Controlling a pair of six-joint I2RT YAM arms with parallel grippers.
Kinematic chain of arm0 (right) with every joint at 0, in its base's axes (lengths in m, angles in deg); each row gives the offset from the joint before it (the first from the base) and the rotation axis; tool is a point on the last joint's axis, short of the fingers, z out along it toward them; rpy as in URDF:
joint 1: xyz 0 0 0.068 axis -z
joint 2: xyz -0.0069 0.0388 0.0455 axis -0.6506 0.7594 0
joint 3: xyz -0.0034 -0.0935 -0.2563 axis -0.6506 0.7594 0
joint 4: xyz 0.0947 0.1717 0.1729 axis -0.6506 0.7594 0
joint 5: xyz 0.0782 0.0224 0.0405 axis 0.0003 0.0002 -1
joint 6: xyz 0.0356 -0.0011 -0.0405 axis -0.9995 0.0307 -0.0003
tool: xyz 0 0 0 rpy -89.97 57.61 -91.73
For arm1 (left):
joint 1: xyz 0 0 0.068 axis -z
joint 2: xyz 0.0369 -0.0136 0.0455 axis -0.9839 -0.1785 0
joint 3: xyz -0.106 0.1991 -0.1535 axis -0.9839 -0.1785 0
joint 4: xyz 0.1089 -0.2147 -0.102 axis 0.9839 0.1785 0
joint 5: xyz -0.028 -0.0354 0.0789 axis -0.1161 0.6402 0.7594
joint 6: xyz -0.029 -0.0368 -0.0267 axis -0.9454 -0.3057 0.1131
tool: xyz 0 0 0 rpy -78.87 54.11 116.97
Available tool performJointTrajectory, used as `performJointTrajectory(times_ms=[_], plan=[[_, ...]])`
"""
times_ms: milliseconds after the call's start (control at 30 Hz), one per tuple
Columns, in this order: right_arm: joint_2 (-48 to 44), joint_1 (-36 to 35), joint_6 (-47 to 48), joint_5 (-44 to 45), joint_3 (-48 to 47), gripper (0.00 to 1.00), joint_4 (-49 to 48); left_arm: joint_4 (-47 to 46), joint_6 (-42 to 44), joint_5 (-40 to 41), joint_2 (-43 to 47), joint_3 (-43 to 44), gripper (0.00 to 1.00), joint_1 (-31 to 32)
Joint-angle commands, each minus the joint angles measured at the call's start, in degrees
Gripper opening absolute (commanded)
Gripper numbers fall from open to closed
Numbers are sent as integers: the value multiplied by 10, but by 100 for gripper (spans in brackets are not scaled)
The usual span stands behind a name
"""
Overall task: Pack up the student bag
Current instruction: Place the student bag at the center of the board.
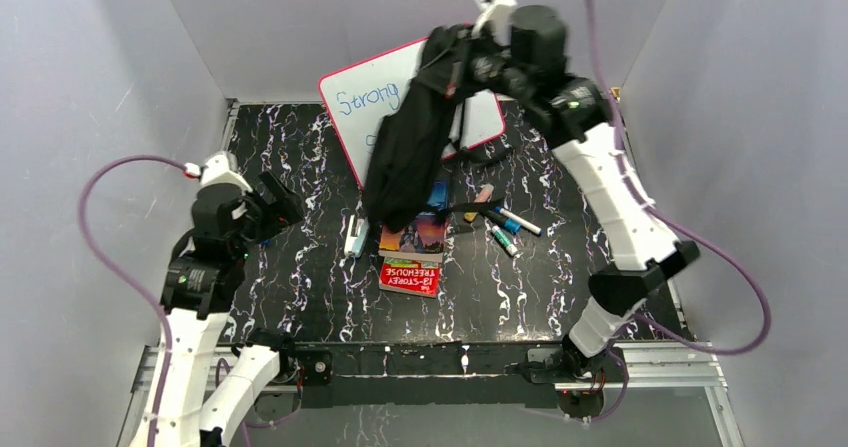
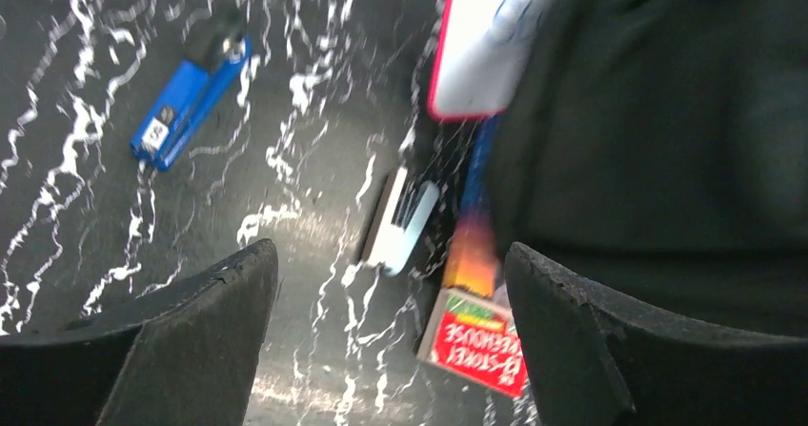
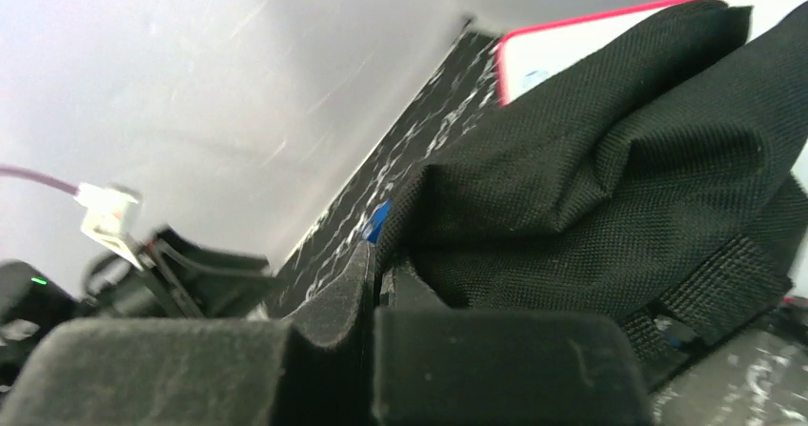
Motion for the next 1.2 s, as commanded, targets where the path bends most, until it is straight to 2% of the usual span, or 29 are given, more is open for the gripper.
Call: performJointTrajectory(times_ms=[0,100,200,367,533,633,867,1167], plan=[[32,-133,65,58,-117,0,-47,61,-32,73,34,109,86,-5],[56,-206,83,78,-122,0,-53,94,-33,111,41,160,85,-5],[61,-248,81,75,-90,0,-81,117,-29,140,44,194,85,-5],[27,-261,76,93,59,0,-125,128,-26,142,49,182,85,-5],[-45,-261,126,189,283,0,-199,124,-35,101,57,130,85,-5],[-63,-260,140,227,351,0,-202,116,-39,61,52,108,85,-5],[-101,-258,118,245,434,1,-207,85,-39,-41,35,67,85,-5],[-132,-257,41,290,480,2,-173,63,-66,-110,7,6,85,-5]])
